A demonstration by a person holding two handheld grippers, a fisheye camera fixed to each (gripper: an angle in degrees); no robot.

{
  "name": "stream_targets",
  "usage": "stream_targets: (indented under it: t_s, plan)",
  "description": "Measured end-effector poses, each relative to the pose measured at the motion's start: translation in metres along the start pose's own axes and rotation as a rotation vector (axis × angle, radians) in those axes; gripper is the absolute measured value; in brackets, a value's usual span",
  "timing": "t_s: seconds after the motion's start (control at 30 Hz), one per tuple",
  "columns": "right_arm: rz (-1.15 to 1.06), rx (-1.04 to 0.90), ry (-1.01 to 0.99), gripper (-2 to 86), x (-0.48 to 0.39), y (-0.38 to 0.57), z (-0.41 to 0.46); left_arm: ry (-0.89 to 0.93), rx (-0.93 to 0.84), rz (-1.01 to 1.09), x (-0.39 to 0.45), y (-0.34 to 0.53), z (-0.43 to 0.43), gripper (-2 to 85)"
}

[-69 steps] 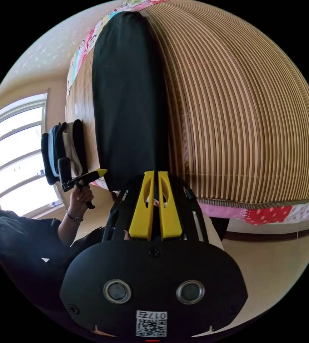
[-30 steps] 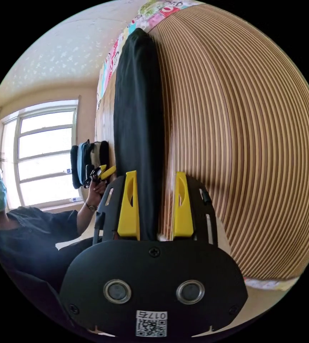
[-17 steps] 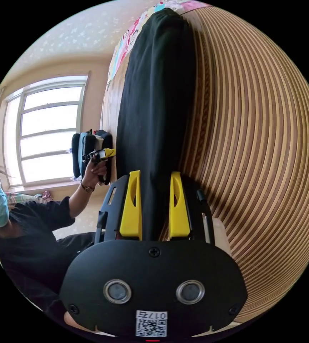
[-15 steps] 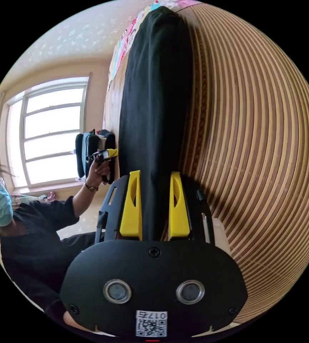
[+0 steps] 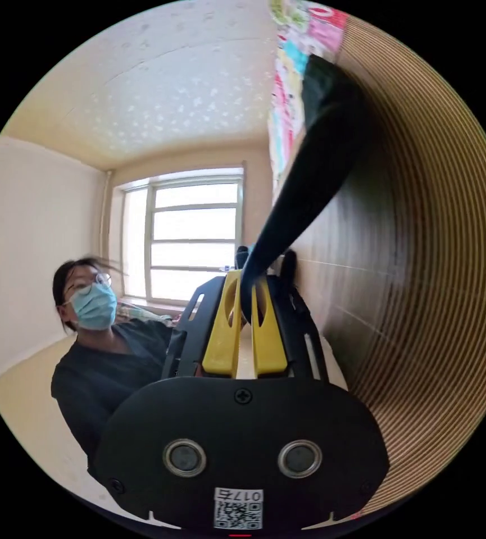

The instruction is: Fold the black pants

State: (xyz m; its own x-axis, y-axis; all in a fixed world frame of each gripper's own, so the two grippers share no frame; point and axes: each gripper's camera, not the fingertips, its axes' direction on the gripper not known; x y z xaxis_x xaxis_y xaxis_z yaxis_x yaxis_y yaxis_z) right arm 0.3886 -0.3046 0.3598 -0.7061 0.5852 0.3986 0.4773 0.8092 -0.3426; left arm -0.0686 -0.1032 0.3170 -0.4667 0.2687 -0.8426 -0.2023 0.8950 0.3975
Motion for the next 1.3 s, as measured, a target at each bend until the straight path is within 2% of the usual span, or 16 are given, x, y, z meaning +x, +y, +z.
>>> stream_targets:
  t_s: [0.3, 0.43, 0.57, 0.73, 0.9, 0.97, 1.13, 1.3]
  plan:
    - [-0.318, 0.017, 0.068, 0.5, -0.287, 0.085, 0.037, -0.034, 0.075, 0.364, 0.293, 0.027, -0.015, 1.3]
    - [-0.468, 0.008, 0.055, 0.2, -0.390, 0.080, 0.053, -0.008, 0.114, 0.509, 0.374, 0.008, -0.022, 1.4]
    - [-0.534, 0.013, 0.084, 0.1, -0.439, 0.054, 0.064, -0.021, 0.177, 0.575, 0.414, -0.028, -0.025, 1.6]
    - [-0.331, 0.031, 0.280, 0.0, -0.378, -0.034, 0.075, -0.187, 0.174, 0.406, 0.352, -0.093, -0.010, 2.4]
    - [-0.241, 0.061, 0.414, 0.0, -0.277, -0.114, 0.085, -0.368, 0.107, 0.281, 0.218, -0.170, 0.018, 3.0]
    - [-0.185, 0.072, 0.470, 0.1, -0.249, -0.126, 0.095, -0.375, 0.083, 0.209, 0.163, -0.180, 0.025, 3.3]
    - [-0.053, -0.027, 0.589, 0.8, -0.145, -0.070, 0.141, -0.435, -0.011, 0.001, 0.019, -0.120, 0.048, 4.1]
    - [0.187, -0.046, 0.585, 3.6, -0.035, 0.053, 0.164, -0.380, -0.059, -0.331, -0.113, 0.034, 0.078, 5.1]
